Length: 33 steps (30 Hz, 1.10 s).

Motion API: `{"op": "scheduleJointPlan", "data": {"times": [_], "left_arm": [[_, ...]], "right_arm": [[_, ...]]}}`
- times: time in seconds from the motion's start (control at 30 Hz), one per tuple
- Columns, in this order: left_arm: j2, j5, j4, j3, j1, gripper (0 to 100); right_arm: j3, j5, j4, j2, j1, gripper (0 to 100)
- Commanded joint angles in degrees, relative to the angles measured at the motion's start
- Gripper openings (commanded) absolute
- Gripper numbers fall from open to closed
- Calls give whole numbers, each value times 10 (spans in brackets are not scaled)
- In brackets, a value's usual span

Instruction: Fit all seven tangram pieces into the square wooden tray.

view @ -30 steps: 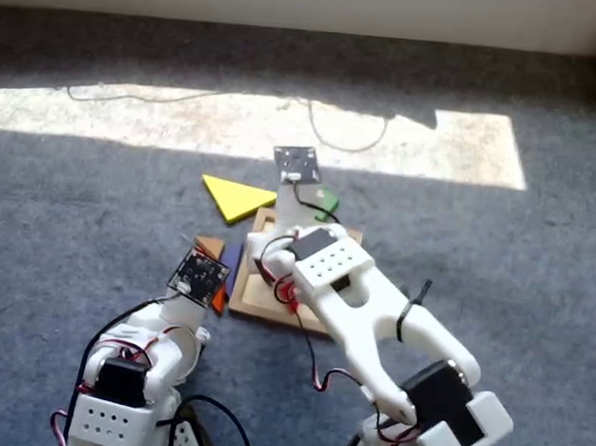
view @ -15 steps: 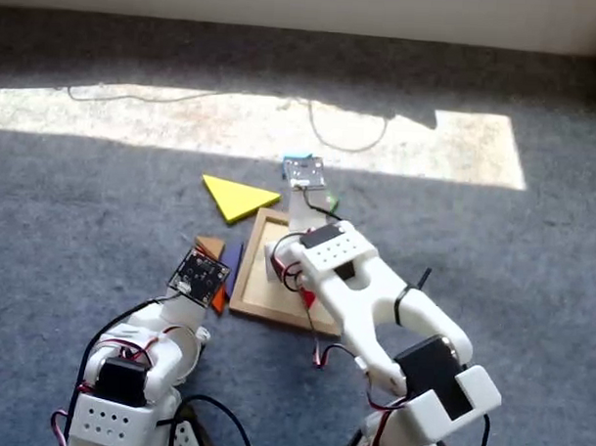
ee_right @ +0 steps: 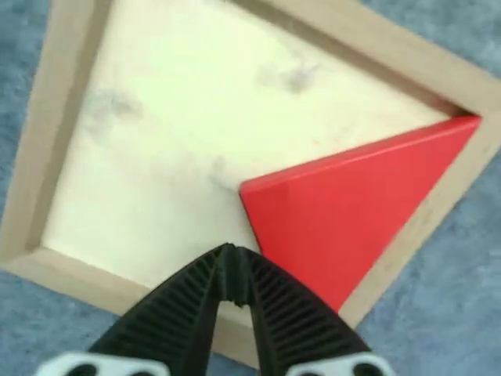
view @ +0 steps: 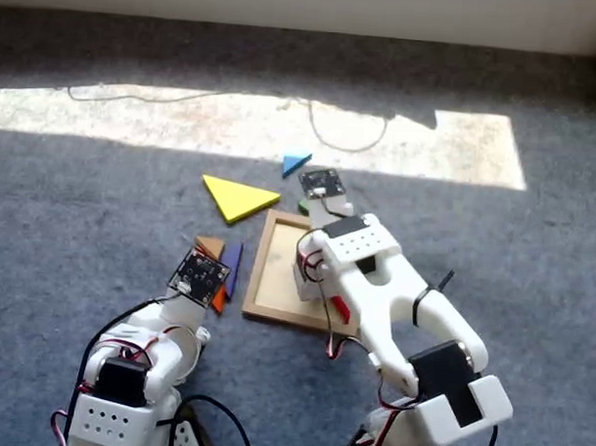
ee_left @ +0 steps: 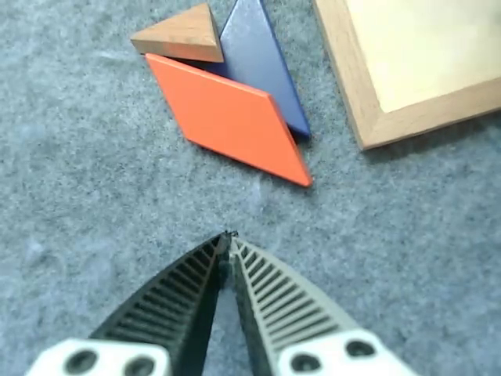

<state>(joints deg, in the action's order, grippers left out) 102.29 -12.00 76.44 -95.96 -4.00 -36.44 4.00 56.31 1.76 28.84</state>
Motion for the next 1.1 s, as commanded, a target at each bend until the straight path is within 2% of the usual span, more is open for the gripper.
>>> {"op": "scheduleJointPlan", "data": {"times": [0.0,0.27,0.53,0.63,0.83,0.93,1.07], "left_arm": [[29,-5,4,-12,-7,6],[29,-5,4,-12,-7,6],[29,-5,4,-12,-7,6],[29,-5,4,-12,-7,6],[29,-5,4,-12,-7,6],[29,-5,4,-12,-7,6],[29,-5,4,-12,-10,6]], "right_arm": [[-4,-15,15,85,-25,15],[-39,-13,100,311,-26,15],[-181,-12,100,526,-27,15],[-235,-12,99,604,-55,15],[-352,9,34,720,-153,15],[-408,51,-10,756,-164,15],[-451,66,-37,798,-165,15]]}}
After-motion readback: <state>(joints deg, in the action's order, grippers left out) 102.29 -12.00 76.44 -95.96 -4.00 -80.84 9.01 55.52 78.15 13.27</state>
